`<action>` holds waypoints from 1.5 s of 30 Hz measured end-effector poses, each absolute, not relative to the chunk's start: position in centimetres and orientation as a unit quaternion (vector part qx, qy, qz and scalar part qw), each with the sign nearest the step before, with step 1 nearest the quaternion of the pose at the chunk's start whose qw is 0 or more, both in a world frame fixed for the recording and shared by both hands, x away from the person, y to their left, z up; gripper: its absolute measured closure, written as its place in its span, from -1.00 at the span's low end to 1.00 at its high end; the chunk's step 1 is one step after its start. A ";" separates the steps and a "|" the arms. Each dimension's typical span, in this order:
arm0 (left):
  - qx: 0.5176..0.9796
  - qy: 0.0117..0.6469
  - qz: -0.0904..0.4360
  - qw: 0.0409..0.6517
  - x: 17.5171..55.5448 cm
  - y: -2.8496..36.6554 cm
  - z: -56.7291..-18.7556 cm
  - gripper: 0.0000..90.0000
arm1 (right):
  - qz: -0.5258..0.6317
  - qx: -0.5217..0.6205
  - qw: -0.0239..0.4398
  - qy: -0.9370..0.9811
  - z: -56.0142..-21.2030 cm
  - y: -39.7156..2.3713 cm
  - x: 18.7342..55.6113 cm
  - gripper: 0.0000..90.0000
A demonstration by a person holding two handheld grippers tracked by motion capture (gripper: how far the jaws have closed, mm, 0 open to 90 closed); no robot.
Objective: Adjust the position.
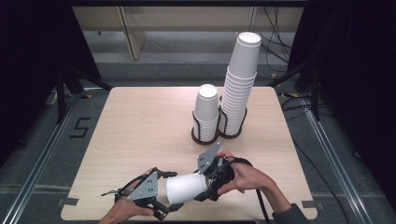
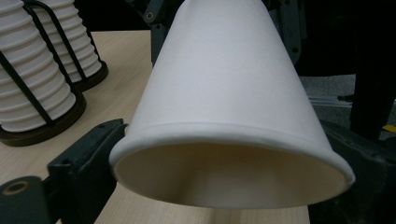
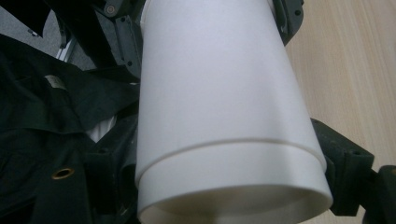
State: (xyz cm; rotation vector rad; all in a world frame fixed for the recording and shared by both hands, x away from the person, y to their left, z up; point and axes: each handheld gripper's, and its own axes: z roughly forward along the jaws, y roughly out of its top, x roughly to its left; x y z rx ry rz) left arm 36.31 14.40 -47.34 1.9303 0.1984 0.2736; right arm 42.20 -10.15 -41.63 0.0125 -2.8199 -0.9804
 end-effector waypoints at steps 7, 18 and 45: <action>0.828 0.078 0.135 0.539 36.1 14.3 -46.8 -0.74 | -0.309 -0.014 0.066 -0.949 -41.7 -10.2 42.1 -0.51; 0.854 0.073 0.149 0.492 35.8 13.7 -46.2 -0.71 | -0.257 0.045 -0.044 -0.964 -40.8 -8.1 40.3 -0.63; 0.819 0.078 0.159 0.545 35.2 13.9 -44.4 -0.69 | -0.272 0.025 -0.029 -0.962 -42.0 -7.0 39.6 -0.60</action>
